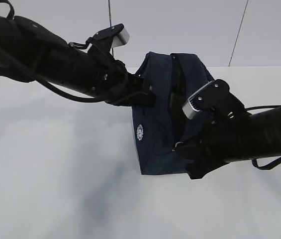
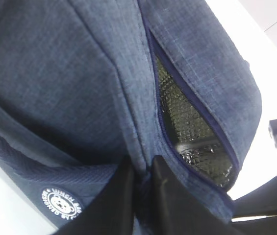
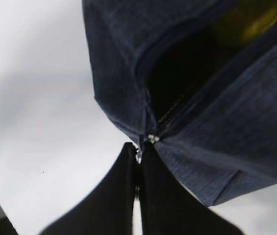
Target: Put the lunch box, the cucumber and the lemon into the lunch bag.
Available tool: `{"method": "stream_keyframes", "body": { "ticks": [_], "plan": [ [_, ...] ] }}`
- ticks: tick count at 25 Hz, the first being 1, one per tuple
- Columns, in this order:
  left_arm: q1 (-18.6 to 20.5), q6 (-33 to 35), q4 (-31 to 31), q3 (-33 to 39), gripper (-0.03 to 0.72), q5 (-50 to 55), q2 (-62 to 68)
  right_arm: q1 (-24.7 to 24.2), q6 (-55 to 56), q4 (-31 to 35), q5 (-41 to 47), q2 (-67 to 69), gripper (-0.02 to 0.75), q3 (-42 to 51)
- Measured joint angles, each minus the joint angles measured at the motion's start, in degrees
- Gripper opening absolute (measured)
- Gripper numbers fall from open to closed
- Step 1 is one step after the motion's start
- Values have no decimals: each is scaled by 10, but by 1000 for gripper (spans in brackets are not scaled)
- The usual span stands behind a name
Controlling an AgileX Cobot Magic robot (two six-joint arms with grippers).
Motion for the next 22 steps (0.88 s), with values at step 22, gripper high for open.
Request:
{"method": "stream_keyframes", "body": {
  "ticks": [22],
  "plan": [
    [0, 0, 0, 0, 37, 0, 0, 0, 49, -4, -8, -78, 0, 3]
  ]
}}
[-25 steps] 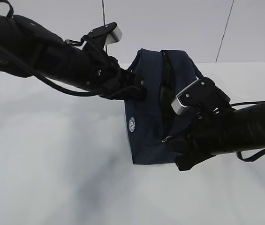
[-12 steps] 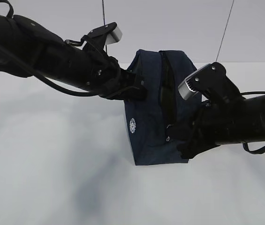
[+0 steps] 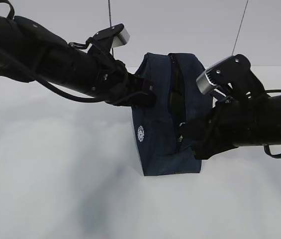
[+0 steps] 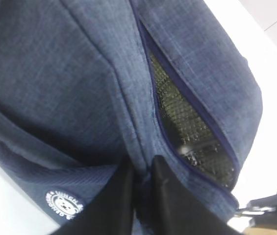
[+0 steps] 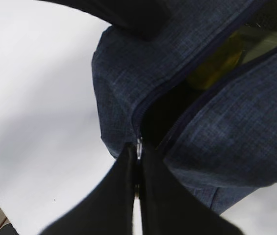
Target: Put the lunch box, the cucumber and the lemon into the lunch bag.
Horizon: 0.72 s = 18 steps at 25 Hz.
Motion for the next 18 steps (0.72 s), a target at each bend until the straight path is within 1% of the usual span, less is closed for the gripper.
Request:
{"method": "stream_keyframes", "body": {
  "ticks": [2, 3, 6, 15, 18],
  "plan": [
    [0, 0, 0, 0, 36, 0, 0, 0, 7, 0, 0, 0, 0, 0],
    [0, 0, 0, 0, 53, 0, 0, 0, 9, 0, -2, 0, 0, 0],
    [0, 0, 0, 0, 37, 0, 0, 0, 14, 0, -2, -3, 0, 0],
    [0, 0, 0, 0, 38, 0, 0, 0, 24, 0, -5, -22, 0, 0],
    [0, 0, 0, 0, 43, 0, 0, 0, 26, 12, -5, -22, 0, 0]
  ]
}}
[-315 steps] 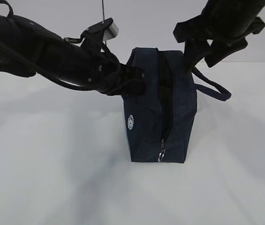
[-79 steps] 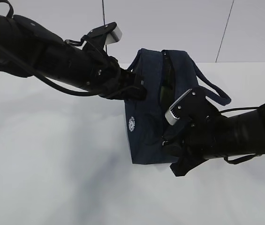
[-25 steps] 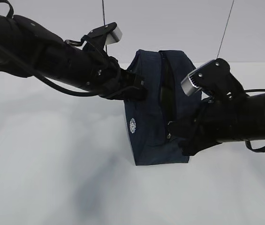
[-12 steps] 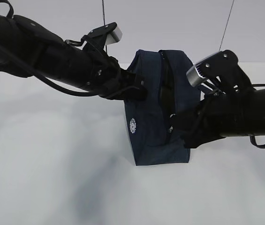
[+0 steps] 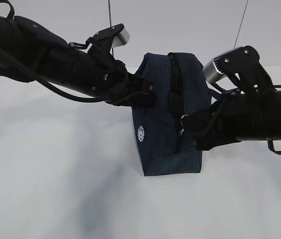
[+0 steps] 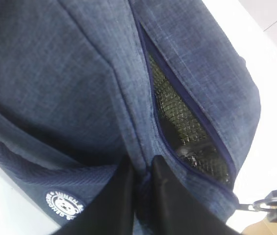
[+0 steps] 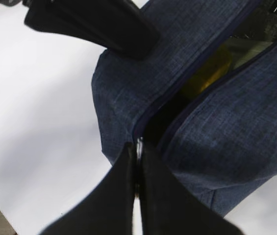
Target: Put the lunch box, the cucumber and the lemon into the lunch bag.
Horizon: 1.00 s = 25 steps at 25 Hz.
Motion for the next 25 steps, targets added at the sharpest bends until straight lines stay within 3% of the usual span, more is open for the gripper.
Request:
{"method": "stream_keyframes", "body": {
  "ticks": [13, 15, 18, 20, 25],
  "plan": [
    [0, 0, 0, 0, 85, 0, 0, 0, 1, 44, -3, -24, 0, -7],
    [0, 0, 0, 0, 137, 0, 0, 0, 2, 46, -3, -24, 0, -8],
    [0, 0, 0, 0, 319, 0, 0, 0, 2, 47, -4, -24, 0, -8],
    [0, 0, 0, 0, 396, 1, 0, 0, 2, 47, -5, -24, 0, -8],
    [0, 0, 0, 0, 438, 16, 0, 0, 2, 47, -5, -24, 0, -8]
  ]
}}
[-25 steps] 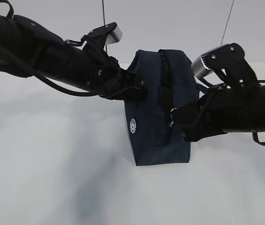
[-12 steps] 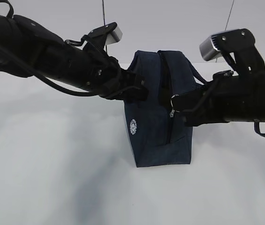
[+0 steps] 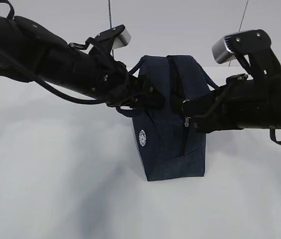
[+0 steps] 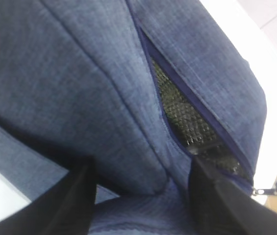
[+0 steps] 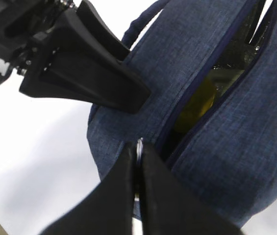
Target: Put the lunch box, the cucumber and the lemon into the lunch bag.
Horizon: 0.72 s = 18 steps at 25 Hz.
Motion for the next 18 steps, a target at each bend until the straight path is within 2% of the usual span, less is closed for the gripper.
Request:
{"method": "stream_keyframes", "body": {
  "ticks": [3, 6, 8, 15, 18],
  "plan": [
    [1, 0, 0, 0, 461, 27, -2, 0, 0, 0, 0, 0, 0, 0],
    [12, 0, 3, 0, 449, 60, -19, 0, 0, 1, 0, 0, 0, -1],
    [20, 0, 4, 0, 479, 65, -35, 0, 0, 1, 0, 0, 0, -2],
    [32, 0, 6, 3, 446, 69, -81, 0, 0, 1, 0, 0, 0, -2],
    [32, 0, 6, 28, 445, 73, -87, 0, 0, 1, -1, 0, 0, -2]
  ]
}}
